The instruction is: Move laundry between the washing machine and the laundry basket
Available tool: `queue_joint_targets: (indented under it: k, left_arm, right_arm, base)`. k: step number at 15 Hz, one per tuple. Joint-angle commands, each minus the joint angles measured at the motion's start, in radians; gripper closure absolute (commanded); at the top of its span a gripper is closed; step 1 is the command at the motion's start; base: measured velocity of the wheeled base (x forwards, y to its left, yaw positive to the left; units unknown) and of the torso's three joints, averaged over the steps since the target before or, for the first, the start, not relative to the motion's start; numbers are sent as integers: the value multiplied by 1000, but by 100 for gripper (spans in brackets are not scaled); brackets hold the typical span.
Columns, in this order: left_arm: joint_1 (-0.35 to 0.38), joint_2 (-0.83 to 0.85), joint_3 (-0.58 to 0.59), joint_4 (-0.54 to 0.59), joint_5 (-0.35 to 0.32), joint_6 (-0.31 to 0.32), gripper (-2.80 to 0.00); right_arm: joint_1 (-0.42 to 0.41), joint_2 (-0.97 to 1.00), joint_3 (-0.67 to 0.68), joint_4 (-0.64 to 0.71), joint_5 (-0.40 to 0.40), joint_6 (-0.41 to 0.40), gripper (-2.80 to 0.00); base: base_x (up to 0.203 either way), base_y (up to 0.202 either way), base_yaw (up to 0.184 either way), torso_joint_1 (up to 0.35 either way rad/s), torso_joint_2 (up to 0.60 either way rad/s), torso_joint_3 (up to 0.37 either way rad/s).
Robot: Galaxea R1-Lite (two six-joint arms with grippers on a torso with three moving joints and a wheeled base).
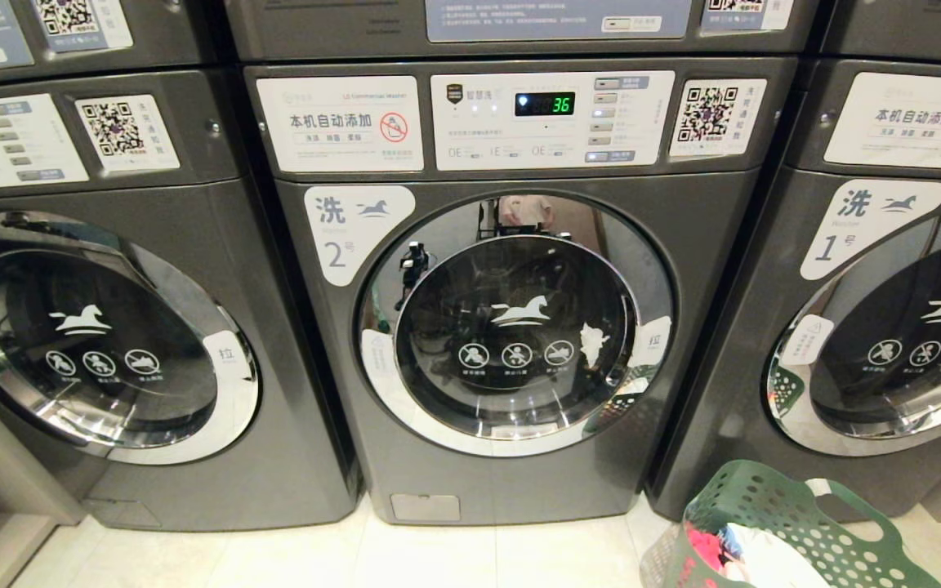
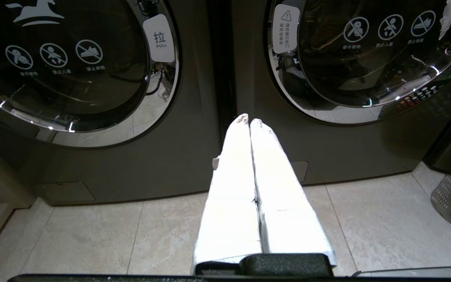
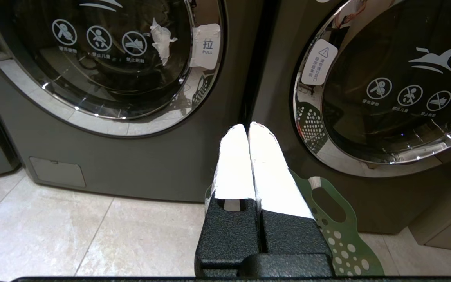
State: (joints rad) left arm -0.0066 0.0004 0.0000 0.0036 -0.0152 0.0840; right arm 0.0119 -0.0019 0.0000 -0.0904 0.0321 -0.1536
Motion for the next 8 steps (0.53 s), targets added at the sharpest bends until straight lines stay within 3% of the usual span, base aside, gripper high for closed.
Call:
queue_joint_targets:
  k: [1,6,8]
  left_arm:
    - [-1,0,0,-1,0,0,0]
    - [-1,0,0,-1,0,2,0]
    - [0,0,0,-1,0,0,0]
  right_arm:
    - [0,2,36,-3,0,-1,0]
    - [0,2,35,6,2,1,0]
    - [0,2,35,8,-1,58,0]
  base:
    - [0,0,0,0,0,0]
    - [0,0,0,0,0,0]
    - [0,0,0,0,0,0]
